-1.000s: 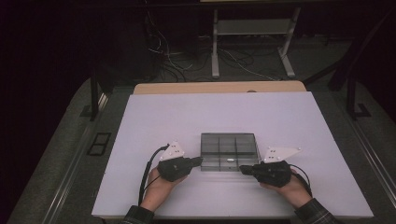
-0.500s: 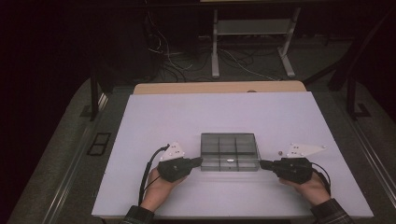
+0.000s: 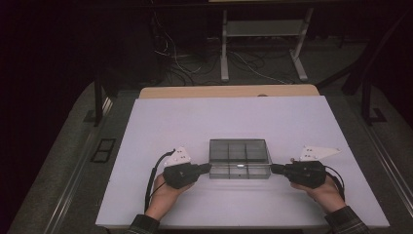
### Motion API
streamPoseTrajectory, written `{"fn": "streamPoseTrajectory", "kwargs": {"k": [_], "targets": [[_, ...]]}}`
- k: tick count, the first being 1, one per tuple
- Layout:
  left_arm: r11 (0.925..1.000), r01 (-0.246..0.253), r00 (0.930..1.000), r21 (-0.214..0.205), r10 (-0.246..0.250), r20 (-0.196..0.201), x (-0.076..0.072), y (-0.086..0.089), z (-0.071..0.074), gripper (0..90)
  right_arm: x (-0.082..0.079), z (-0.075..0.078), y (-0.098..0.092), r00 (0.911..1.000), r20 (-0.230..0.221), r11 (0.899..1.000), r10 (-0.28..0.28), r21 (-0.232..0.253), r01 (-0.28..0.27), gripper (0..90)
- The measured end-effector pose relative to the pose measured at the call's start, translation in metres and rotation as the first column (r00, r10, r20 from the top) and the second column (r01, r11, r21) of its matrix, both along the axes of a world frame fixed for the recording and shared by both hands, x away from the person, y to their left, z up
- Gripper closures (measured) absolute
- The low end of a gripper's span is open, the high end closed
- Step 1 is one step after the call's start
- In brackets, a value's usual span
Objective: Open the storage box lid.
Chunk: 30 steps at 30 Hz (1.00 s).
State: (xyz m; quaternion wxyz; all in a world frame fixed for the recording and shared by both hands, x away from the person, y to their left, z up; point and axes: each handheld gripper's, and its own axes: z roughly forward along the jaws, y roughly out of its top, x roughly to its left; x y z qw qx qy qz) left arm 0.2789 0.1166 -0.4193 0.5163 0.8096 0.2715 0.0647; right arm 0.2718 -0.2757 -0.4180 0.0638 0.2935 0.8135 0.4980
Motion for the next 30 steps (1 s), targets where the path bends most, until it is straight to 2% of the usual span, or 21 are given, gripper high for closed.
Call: {"fn": "streamPoseTrajectory", "kwargs": {"k": [20, 30], "targets": [[0.9994, 0.02, 0.9998, -0.03, -0.019, 0.01, 0.013, 0.002, 0.016, 88.6, 0.016, 0.017, 0.006, 0.9997, 0.007, 1.0, 0.024, 0.019, -0.024, 89.3], [0.9987, 0.019, 0.9995, -0.047, -0.018, 0.026, 0.021, -0.002, 0.027, 88.5, 0.023, 0.027, 0.011, 0.9991, 0.028, 0.999, 0.031, 0.033, -0.032, 89.3]]}}
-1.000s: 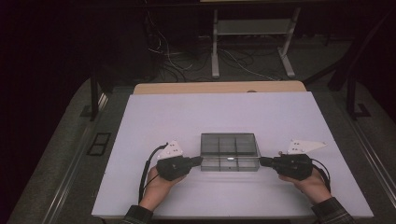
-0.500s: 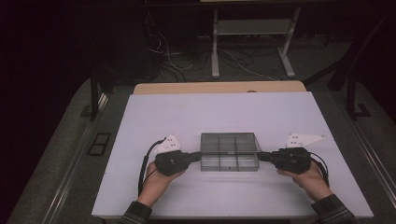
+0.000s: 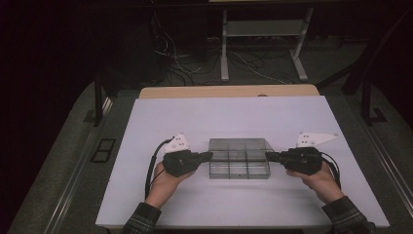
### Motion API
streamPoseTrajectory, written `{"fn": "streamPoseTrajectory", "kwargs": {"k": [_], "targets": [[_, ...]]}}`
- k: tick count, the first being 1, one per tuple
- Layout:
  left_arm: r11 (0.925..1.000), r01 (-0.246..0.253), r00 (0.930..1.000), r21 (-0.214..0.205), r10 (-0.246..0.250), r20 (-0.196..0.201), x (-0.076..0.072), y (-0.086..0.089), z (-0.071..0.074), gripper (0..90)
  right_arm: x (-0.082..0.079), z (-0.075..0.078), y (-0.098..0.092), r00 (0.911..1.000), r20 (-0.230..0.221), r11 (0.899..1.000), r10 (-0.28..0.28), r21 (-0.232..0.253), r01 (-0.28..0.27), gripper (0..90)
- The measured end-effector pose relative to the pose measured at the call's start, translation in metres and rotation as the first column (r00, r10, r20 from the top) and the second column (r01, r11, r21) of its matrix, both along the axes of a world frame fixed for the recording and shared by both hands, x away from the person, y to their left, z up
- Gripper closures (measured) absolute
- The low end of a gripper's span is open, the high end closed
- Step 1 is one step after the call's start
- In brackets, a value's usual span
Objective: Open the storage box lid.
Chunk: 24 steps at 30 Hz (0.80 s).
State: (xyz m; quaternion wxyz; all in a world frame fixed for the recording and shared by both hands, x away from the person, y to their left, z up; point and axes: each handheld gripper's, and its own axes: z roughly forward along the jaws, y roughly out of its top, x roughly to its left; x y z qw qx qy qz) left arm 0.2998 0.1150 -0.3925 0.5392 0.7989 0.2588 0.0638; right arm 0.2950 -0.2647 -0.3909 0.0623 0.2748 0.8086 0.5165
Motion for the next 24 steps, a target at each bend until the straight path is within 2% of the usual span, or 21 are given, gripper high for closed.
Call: {"fn": "streamPoseTrajectory", "kwargs": {"k": [17, 24], "targets": [[0.9999, 0.005, 0.9998, -0.01, -0.005, 0.019, 0.014, -0.004, 0.016, 88.5, 0.014, 0.014, 0.001, 0.9996, 0.026, 1.0, -0.011, 0.023, 0.01, 89.3], [1.0, -0.005, 0.9994, -0.003, 0.005, 0.033, 0.013, 0.0, 0.019, 87.2, 0.016, 0.017, 0.001, 0.9995, 0.029, 1.0, -0.013, 0.026, 0.012, 89.3]]}}
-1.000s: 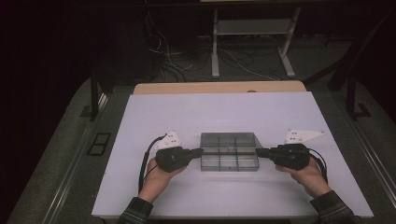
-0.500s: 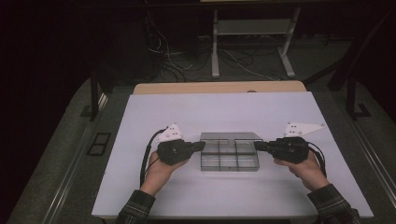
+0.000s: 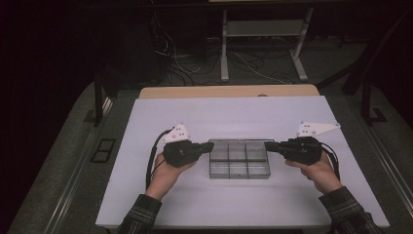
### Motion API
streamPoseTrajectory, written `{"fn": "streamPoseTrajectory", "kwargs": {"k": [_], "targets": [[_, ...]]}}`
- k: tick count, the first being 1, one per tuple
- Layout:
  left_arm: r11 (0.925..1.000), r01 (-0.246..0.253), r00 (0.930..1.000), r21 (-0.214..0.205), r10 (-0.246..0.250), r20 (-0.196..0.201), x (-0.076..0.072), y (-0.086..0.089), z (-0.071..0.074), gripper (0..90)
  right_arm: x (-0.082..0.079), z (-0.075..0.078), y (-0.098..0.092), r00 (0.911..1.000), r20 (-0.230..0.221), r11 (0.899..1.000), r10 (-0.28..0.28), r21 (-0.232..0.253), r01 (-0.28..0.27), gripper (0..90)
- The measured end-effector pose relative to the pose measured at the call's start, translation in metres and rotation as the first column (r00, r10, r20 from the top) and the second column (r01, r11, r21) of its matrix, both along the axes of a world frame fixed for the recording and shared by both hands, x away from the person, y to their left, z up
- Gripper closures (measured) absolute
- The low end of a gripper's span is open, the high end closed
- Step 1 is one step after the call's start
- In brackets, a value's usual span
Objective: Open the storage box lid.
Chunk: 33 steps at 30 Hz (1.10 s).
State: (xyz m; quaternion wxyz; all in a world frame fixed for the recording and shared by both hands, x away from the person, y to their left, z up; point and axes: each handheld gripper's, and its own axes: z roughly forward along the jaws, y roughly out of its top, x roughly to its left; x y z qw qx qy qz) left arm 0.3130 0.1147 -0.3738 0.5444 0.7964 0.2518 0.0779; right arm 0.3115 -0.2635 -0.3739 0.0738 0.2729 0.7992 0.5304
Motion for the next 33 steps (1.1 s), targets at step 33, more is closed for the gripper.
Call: {"fn": "streamPoseTrajectory", "kwargs": {"k": [33], "targets": [[0.9999, 0.0, 0.9932, 0.016, -0.001, 0.116, 0.021, -0.013, 0.004, 58.6, 0.001, 0.002, -0.002, 1.0, 0.003, 1.0, -0.001, -0.006, 0.001, 89.3]]}}
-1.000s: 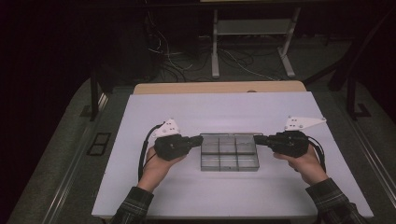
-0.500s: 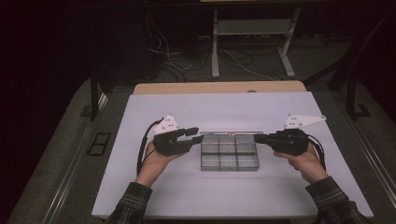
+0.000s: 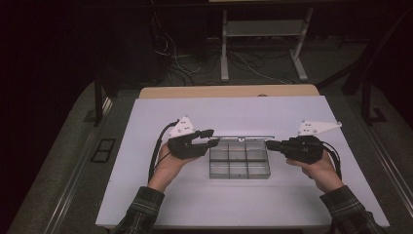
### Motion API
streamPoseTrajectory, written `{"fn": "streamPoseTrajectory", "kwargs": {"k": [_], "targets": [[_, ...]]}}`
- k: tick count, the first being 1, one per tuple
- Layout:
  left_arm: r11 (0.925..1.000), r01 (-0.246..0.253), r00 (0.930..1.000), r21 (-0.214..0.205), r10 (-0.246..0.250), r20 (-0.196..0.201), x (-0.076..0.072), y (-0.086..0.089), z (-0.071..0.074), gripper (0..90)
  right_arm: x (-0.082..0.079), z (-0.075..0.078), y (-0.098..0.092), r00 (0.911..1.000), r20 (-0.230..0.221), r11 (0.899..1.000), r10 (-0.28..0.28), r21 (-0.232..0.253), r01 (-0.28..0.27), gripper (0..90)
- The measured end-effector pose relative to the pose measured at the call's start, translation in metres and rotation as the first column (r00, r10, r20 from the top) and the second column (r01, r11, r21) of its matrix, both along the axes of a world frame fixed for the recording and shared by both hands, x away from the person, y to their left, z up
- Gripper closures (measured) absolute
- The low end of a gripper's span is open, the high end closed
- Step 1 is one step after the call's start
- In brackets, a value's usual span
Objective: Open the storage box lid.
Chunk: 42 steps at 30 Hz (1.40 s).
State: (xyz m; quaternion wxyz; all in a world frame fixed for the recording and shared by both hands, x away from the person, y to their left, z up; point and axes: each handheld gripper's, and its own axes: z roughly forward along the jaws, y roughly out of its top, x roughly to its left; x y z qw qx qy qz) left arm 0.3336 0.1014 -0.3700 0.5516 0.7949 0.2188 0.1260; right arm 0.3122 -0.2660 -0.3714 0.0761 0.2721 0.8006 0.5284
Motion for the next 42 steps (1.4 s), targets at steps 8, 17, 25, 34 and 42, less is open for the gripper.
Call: {"fn": "streamPoseTrajectory", "kwargs": {"k": [8, 17, 25, 34, 42], "targets": [[1.0, 0.0, 1.0, -0.004, 0.0, 0.01, 0.004, -0.001, 0.001, 60.3, -0.011, -0.011, -0.004, 0.9998, -0.021, 1.0, -0.004, -0.003, 0.004, 79.8], [0.9999, 0.005, 0.9998, -0.012, -0.004, 0.02, 0.013, -0.001, 0.004, 63.8, -0.022, -0.027, -0.014, 0.9958, -0.035, 0.996, -0.085, -0.034, 0.084, 55.3], [0.9999, 0.006, 0.9996, -0.009, -0.006, 0.029, 0.02, 0.0, 0.007, 67.7, -0.034, -0.042, -0.025, 0.9868, -0.045, 0.986, -0.155, -0.067, 0.152, 39.5], [0.9998, 0.018, 0.9991, -0.013, -0.017, 0.038, 0.033, 0.001, 0.01, 71.0, -0.048, -0.058, -0.035, 0.9841, -0.054, 0.983, -0.169, -0.083, 0.164, 33.8], [0.9996, 0.024, 0.9991, -0.017, -0.023, 0.036, 0.047, 0.001, 0.011, 73.7, -0.055, -0.068, -0.029, 0.9812, -0.062, 0.979, -0.183, -0.104, 0.176, 27.4]]}}
